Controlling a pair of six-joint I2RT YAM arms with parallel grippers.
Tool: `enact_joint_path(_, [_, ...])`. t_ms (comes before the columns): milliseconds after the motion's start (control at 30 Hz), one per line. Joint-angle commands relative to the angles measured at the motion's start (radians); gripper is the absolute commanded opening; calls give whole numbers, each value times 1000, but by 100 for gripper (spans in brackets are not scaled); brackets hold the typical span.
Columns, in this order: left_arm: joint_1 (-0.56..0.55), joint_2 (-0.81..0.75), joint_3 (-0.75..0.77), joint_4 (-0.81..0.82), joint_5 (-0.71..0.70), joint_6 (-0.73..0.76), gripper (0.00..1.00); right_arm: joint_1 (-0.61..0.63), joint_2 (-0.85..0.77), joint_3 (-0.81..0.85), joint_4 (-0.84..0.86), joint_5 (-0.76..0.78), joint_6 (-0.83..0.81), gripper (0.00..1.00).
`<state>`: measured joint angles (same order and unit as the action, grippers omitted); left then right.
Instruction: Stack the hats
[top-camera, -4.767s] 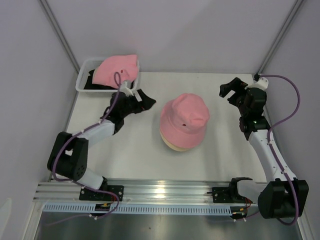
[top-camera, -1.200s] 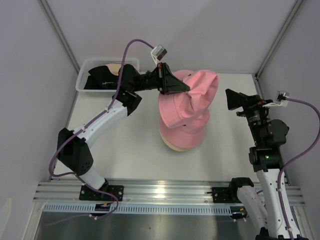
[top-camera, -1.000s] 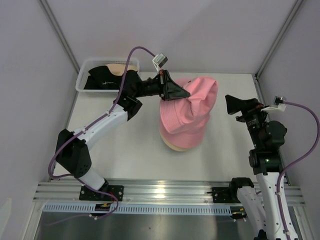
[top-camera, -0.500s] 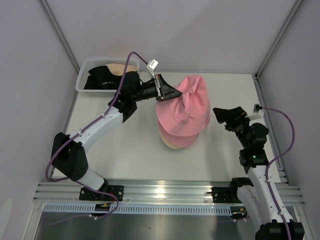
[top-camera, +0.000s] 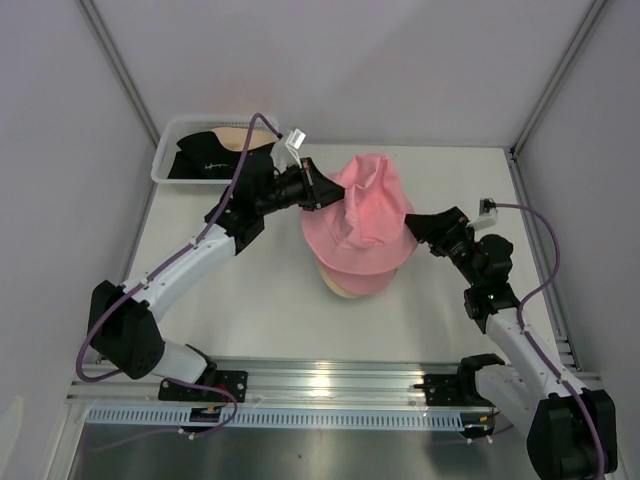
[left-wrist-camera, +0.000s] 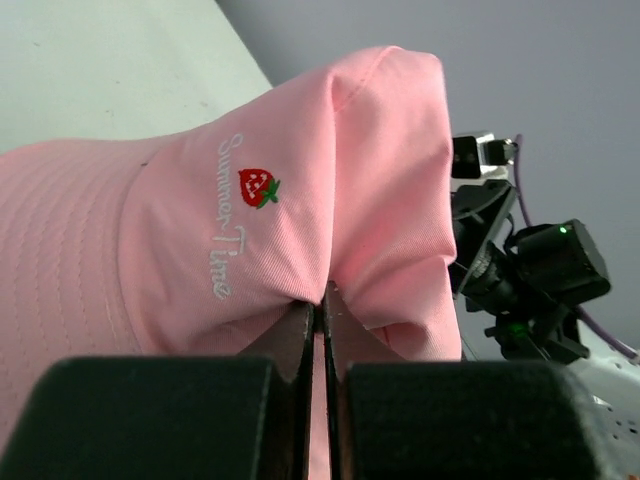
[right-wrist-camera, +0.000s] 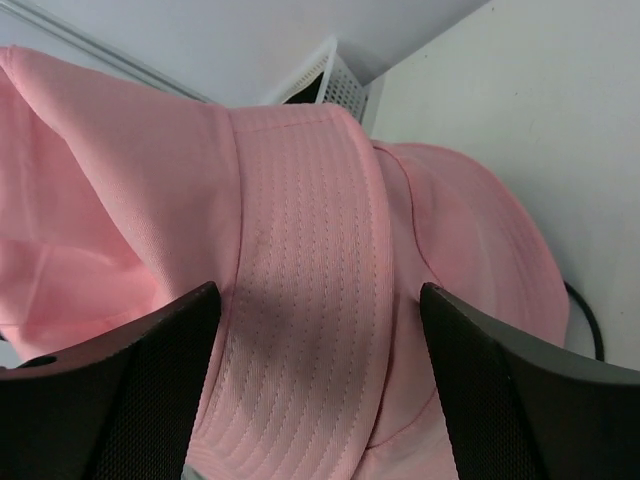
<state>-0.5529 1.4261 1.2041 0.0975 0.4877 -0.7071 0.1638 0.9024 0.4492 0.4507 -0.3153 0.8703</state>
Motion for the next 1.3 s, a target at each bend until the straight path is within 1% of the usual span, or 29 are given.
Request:
enact_joint_path(0, [7,0,-12,11,-47,51,1,23,-48,31,-19,-4,45,84])
enact_joint_path(67, [7,0,-18,14,-60,54,1,31,-97,14,-79,16,87,83])
enact_joint_path(100, [7,-3,-26,19,-67,54,1,36,-153,2,-87,27,107,83])
enact_joint_path(167, [7,-4,-52,45,-77,38,1,52,-212,-36,-104,62,165,83])
enact_joint_path(233, [7,-4,-72,62,-84,29,1,66,-276,-55,-122,102,190,83])
enact_joint_path(300, [7,0,-77,68,-96,28,1,85,-299,-73,-153,117,216,83])
enact_joint_path(433, [7,16,-92,97,-84,9,0,102,-292,-96,-170,122,229,83])
enact_joint_path(567, [7,31,-95,111,-61,0,1,111,-240,-129,-64,101,254,81])
enact_joint_path(633, [5,31,-90,113,-55,3,0,117,-223,-124,-47,99,246,77])
enact_joint_path(733, [7,11,-95,111,-63,20,1,117,-211,-116,-20,91,243,59])
enact_joint_path(767, [7,5,-94,108,-64,26,1,118,-217,-113,-26,94,240,46])
enact_joint_path(833, [7,-6,-80,90,-63,44,1,118,-249,-101,-50,105,233,29])
enact_joint_path(867, [7,-9,-77,85,-60,49,1,118,-266,-95,-88,113,220,16])
enact_joint_path(900, [5,-13,-63,81,-57,55,1,120,-302,-89,-107,120,210,9])
enact_joint_path(933, [7,-21,-52,71,-55,69,1,121,-322,-75,-145,136,204,4])
enact_joint_path(967, [7,-26,-40,67,-49,75,1,121,-341,-69,-161,142,197,0])
enact_joint_path(1200, [-22,-46,48,11,-21,152,1,123,-459,-6,-277,133,148,0])
enact_joint_path(1267, [-28,-29,86,1,-6,156,1,121,-512,-4,-366,154,139,0])
